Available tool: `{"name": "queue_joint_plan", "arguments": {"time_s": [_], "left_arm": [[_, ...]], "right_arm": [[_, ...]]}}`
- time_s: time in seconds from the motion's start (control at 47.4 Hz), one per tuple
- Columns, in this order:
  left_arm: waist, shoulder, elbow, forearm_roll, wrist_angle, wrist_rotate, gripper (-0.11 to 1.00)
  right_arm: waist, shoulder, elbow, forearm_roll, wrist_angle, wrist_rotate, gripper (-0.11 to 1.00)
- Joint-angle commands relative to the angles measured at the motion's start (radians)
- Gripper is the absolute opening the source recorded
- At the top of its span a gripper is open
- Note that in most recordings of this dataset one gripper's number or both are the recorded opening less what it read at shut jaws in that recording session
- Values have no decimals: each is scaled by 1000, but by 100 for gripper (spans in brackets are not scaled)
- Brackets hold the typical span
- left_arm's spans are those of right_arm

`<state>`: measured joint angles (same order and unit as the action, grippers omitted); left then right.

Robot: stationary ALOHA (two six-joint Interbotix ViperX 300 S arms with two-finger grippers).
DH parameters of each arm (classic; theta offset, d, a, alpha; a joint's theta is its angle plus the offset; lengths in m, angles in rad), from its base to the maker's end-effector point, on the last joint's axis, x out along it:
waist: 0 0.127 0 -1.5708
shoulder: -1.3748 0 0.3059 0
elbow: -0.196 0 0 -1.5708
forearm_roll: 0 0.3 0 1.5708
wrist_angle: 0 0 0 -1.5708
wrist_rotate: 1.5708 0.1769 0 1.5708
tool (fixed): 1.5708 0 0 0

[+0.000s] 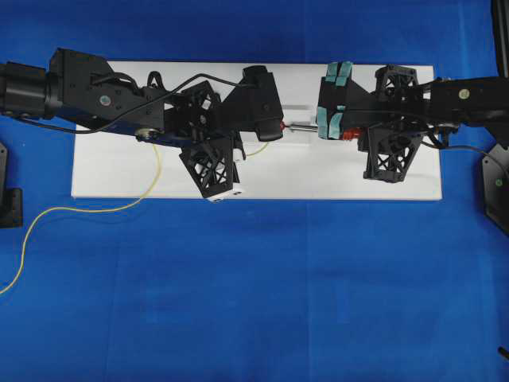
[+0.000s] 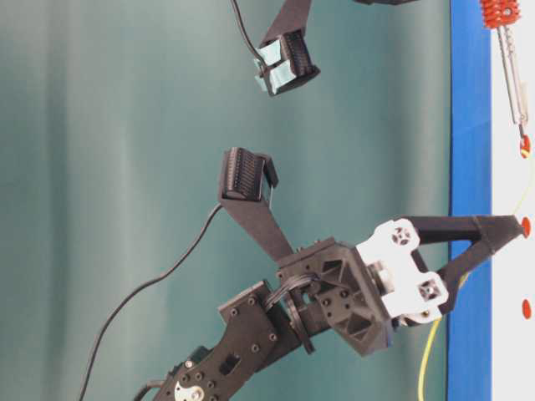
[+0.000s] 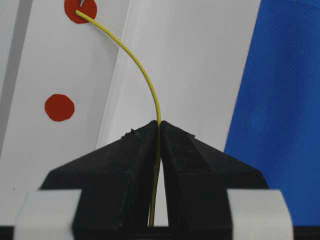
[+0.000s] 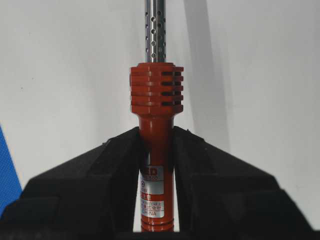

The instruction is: Touch the tip of the soldering iron to the tip of the solder at the mark.

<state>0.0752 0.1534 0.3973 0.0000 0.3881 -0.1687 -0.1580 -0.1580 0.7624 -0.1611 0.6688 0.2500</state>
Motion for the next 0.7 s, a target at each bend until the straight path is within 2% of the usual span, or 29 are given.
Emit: {"name": "queue_joint_plan", "arguments": {"time_s": [0.0, 0.316, 0.675], "left_arm": [[2, -15, -25, 2, -5, 0, 2], [2, -61, -8, 2, 6, 3, 2], [2, -249, 115, 3, 11, -2, 2]], "right_arm": [[0, -8, -21, 0, -3, 0, 6], [2, -8, -21, -2, -5, 0, 6], [2, -9, -21, -2, -5, 0, 6]]}}
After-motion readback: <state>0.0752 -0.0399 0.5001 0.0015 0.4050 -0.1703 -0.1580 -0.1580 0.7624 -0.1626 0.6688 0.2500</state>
